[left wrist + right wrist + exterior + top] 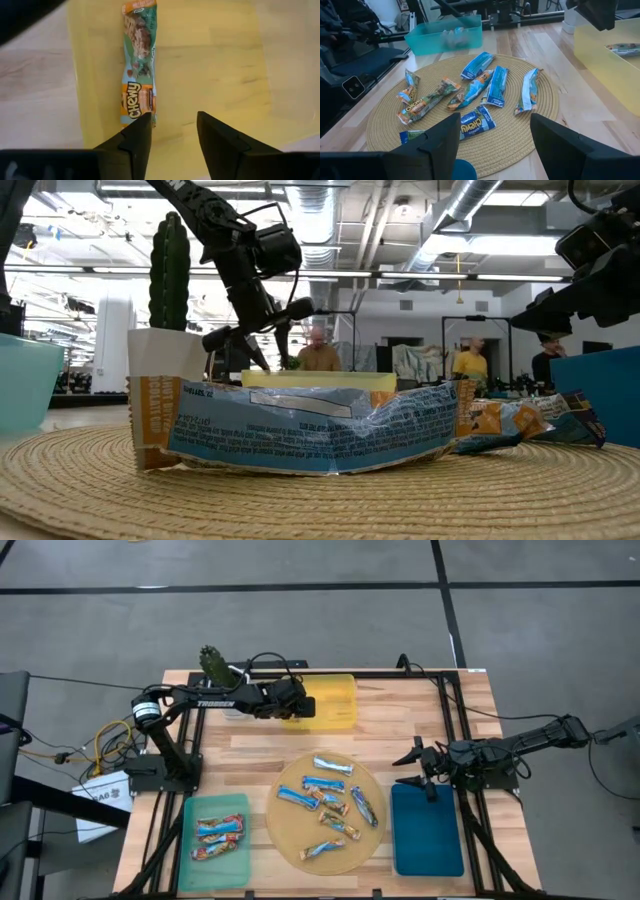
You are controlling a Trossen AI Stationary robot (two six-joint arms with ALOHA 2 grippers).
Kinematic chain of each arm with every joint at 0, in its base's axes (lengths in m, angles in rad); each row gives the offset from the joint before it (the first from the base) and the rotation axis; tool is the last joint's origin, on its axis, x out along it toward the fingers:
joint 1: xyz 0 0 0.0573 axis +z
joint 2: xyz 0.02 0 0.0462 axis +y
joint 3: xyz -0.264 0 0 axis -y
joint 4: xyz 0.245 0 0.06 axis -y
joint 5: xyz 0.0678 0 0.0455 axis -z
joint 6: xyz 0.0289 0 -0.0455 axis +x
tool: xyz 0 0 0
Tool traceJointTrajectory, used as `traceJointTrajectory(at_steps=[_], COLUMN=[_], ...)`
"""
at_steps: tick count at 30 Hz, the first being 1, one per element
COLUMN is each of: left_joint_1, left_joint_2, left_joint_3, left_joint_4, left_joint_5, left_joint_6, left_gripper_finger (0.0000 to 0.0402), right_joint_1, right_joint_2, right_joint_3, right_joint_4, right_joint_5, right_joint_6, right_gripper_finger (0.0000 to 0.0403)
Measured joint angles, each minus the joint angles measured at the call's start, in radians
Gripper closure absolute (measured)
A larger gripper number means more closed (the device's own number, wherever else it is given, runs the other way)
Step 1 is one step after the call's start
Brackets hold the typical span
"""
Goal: Pick and place Granola Bars by type
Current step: Put the yellow granola bar into the yellow bin
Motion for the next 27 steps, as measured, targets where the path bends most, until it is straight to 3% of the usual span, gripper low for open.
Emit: traceJointTrajectory(at_steps=[9, 17, 27], left_joint_1=[-0.003, -0.043, -0.122], left_joint_2=[-0.001, -0.001, -0.002], left_joint_3=[0.0, 0.0, 0.0], left_joint_4=[0.11, 0.352, 0.728], left_joint_5=[0.053, 0.109, 0.425], left_joint_6=[0.082, 0.397, 0.806], left_gripper_finger=[0.0248, 0.0248, 0.0248], right_joint_1=[0.0, 0.0, 0.0], right_joint_2=[0.0, 0.0, 0.0], right_joint_3=[0.0, 0.0, 0.0], right_joint_4=[0.0, 0.0, 0.0], right_joint_5=[0.0, 0.0, 0.0], right_joint_6=[0.0, 0.0, 0.0], right_gripper_finger=[0.0168, 0.0168, 0.0168])
